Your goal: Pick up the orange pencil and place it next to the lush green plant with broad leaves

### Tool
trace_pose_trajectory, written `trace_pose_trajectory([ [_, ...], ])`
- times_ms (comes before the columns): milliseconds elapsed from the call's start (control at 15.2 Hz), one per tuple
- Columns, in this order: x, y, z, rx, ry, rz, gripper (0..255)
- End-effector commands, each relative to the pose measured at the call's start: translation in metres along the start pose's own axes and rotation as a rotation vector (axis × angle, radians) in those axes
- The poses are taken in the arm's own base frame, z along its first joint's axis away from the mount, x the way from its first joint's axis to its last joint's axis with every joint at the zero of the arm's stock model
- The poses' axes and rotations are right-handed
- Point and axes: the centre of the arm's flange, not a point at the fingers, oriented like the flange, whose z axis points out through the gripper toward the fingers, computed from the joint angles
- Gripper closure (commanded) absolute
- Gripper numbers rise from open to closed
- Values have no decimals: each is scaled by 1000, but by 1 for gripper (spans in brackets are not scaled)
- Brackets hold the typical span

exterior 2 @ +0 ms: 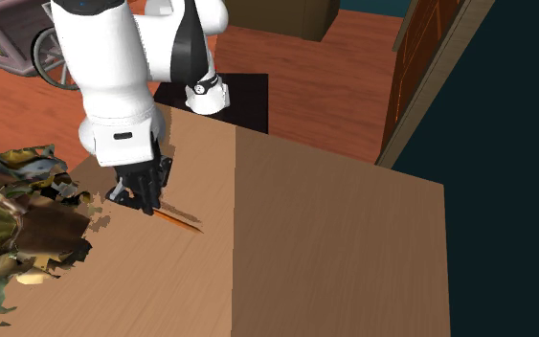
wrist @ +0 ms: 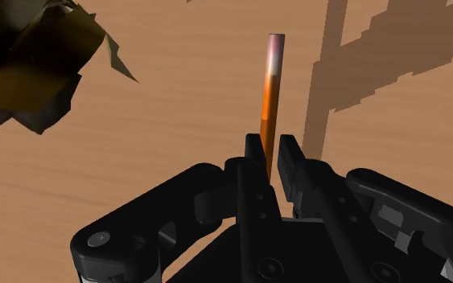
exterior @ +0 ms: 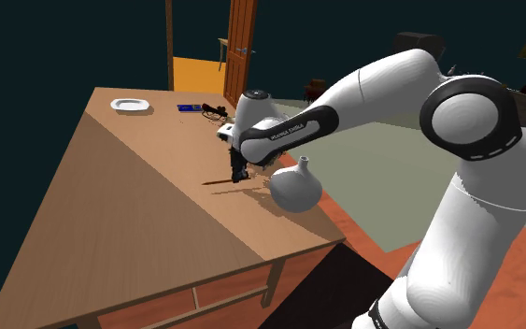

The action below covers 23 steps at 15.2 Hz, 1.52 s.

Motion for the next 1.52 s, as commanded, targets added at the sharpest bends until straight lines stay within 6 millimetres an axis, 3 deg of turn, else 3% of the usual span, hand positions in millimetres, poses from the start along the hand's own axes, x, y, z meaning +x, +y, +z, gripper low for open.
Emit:
trace_pose_trajectory([
  [0, 0, -2, 10, 0, 0, 0, 255],
  [528, 0, -2, 10, 0, 0, 0, 255],
  [594, 0, -2, 10, 0, 0, 0, 0],
  [924, 0, -2, 10, 0, 0, 0, 0],
  [1188, 0, -2, -40, 0, 0, 0, 0],
  [1452, 0, -2, -40, 0, 0, 0, 0],
])
